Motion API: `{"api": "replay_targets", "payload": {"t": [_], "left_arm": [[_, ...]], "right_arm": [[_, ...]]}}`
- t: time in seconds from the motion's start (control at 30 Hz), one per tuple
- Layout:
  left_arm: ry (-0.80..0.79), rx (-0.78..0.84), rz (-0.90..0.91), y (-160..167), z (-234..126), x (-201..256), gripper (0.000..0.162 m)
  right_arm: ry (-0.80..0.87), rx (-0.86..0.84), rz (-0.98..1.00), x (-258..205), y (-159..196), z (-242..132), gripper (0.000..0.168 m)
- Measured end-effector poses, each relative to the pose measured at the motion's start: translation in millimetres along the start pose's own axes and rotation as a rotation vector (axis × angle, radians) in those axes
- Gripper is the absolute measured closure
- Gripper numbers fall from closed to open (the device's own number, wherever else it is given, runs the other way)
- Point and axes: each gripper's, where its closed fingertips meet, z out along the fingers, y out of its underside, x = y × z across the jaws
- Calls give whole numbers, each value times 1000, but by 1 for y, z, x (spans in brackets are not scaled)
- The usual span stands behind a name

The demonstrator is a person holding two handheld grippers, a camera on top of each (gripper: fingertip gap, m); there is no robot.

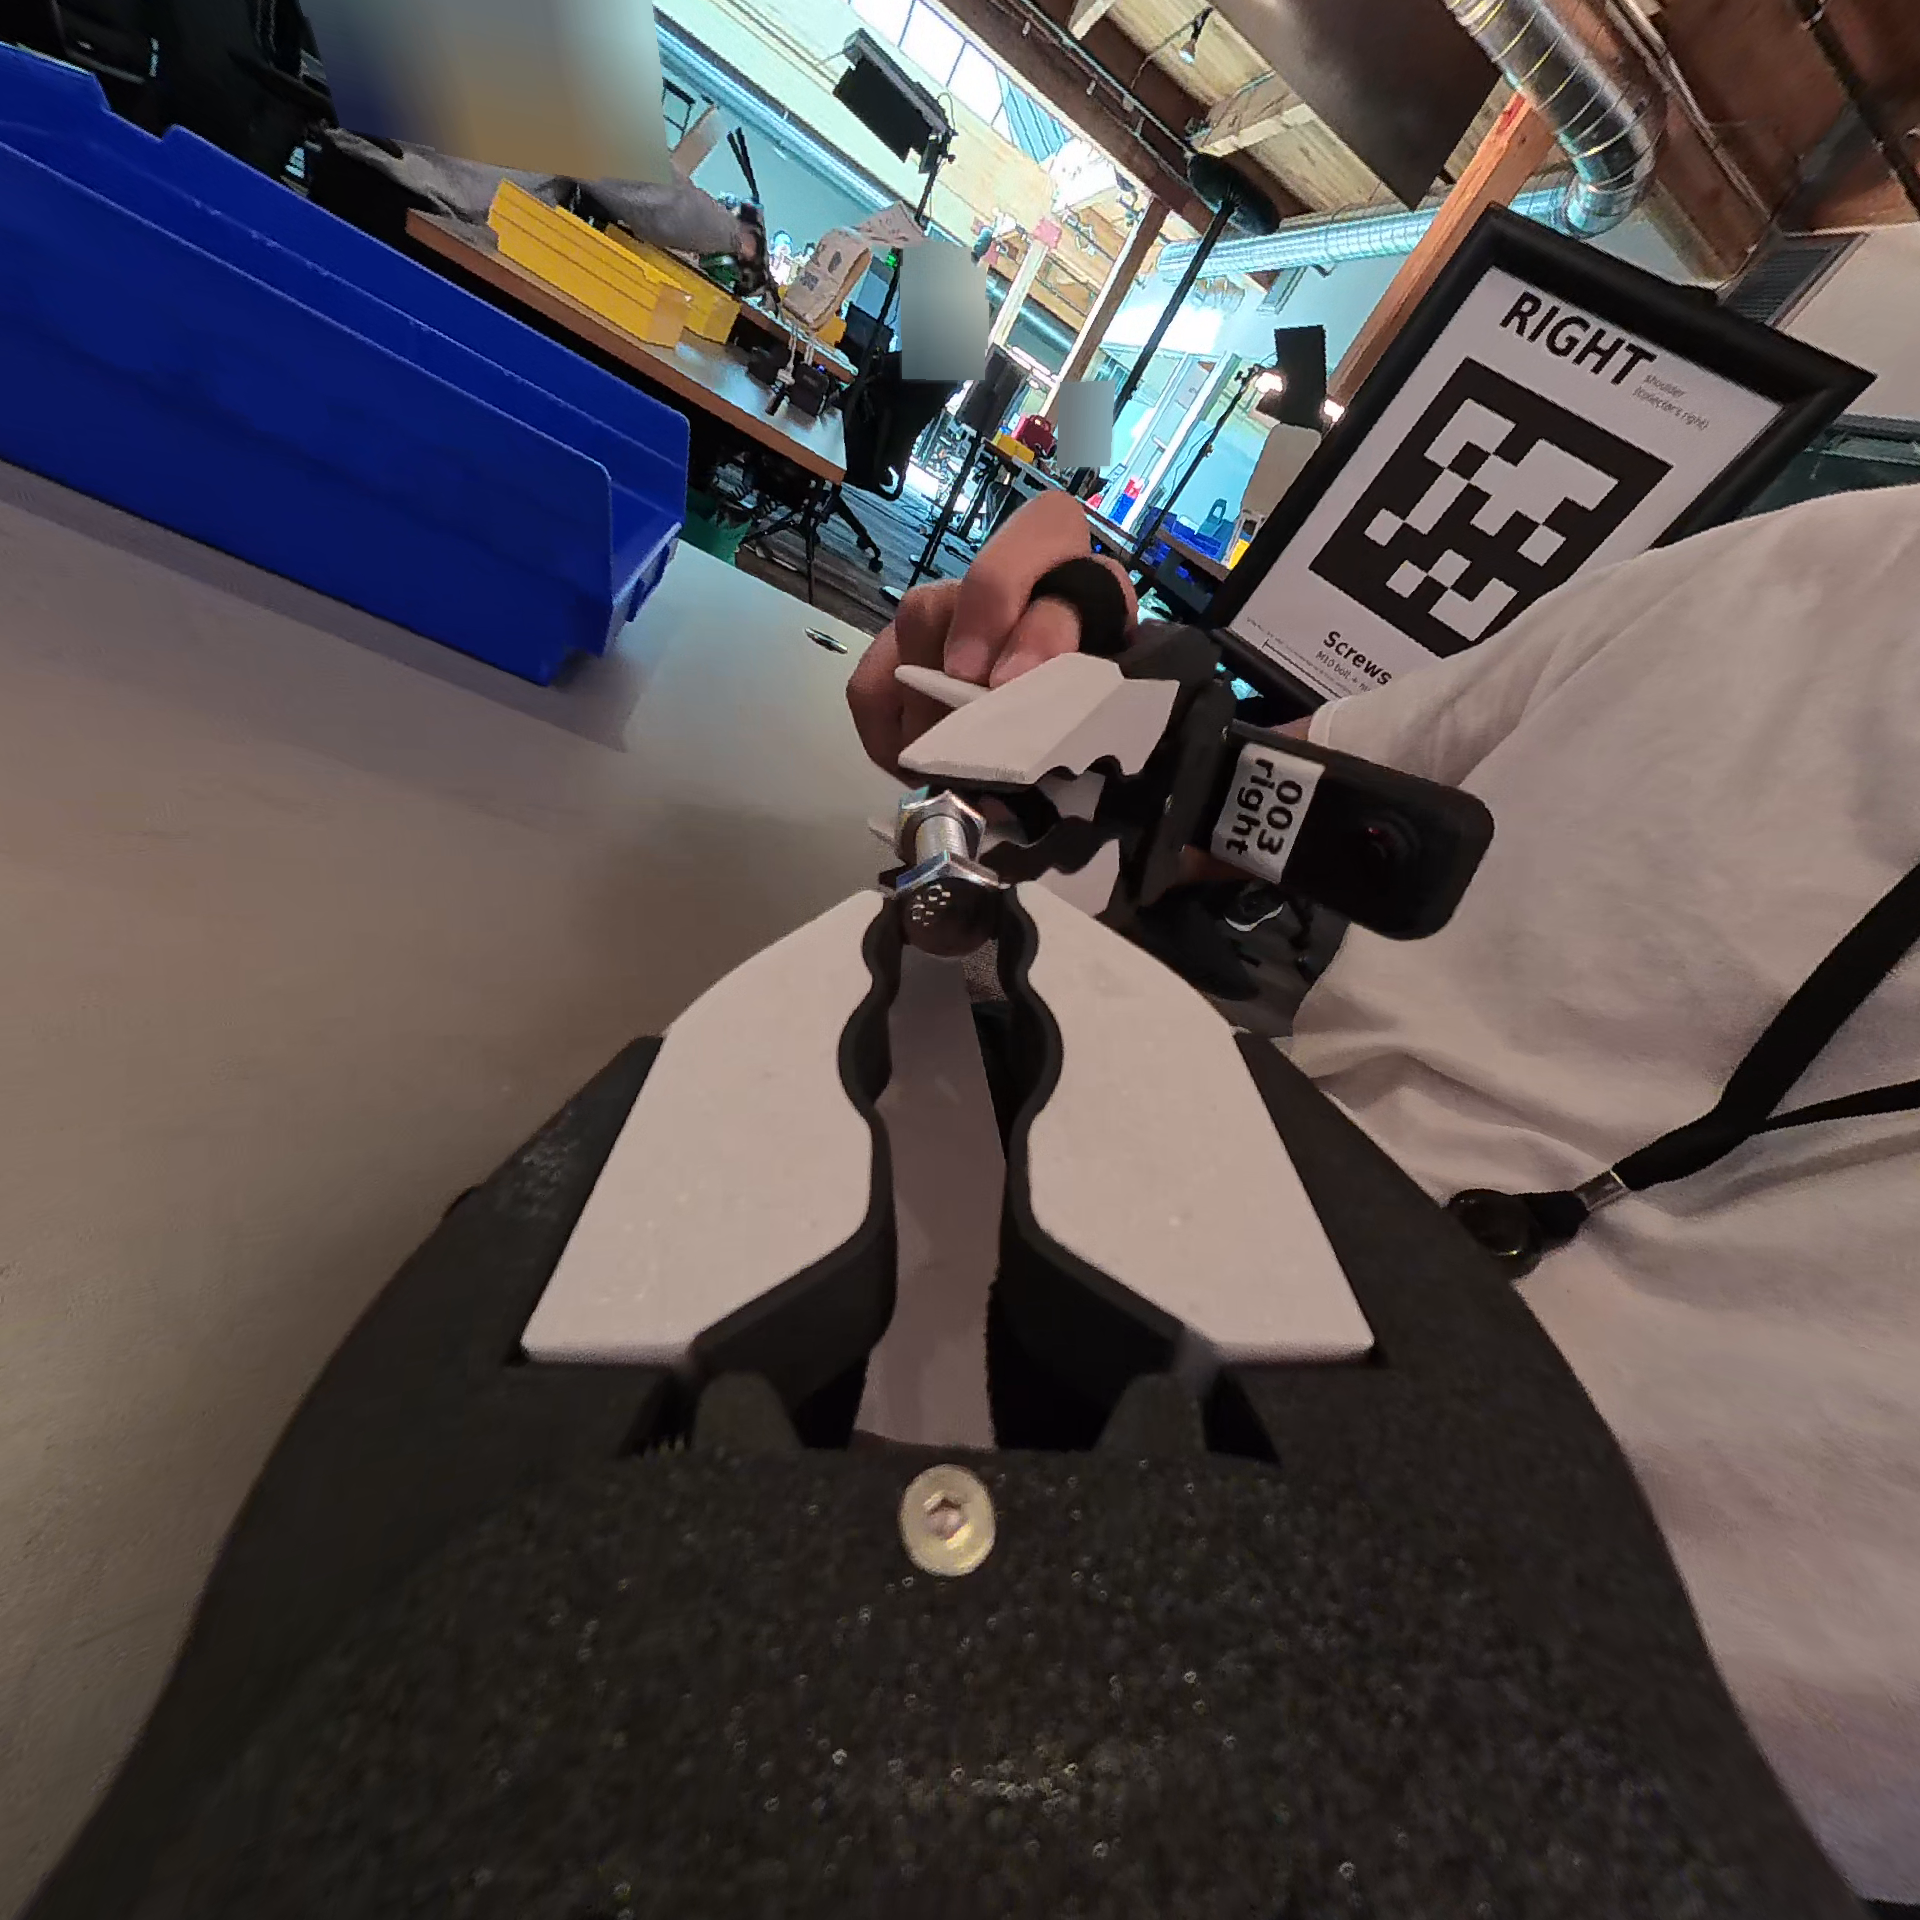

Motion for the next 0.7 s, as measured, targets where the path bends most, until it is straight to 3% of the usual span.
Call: {"api": "replay_targets", "payload": {"t": [0.1,0.37,0.53,0.6,0.7], "left_arm": [[6,-15,31,1,1,4,145],[13,-35,80,4,6,10,145],[-43,-45,112,4,3,3,145],[-50,-37,106,3,2,2,145],[-63,-32,94,2,-1,-2,145]], "right_arm": [[-101,29,193,-2,-4,-3,149],[-710,174,1318,-5,-13,-12,150],[-982,173,1870,-9,-13,-10,150],[-995,213,1910,-9,-13,-8,150],[-820,189,1631,-13,-7,-4,144]]}}
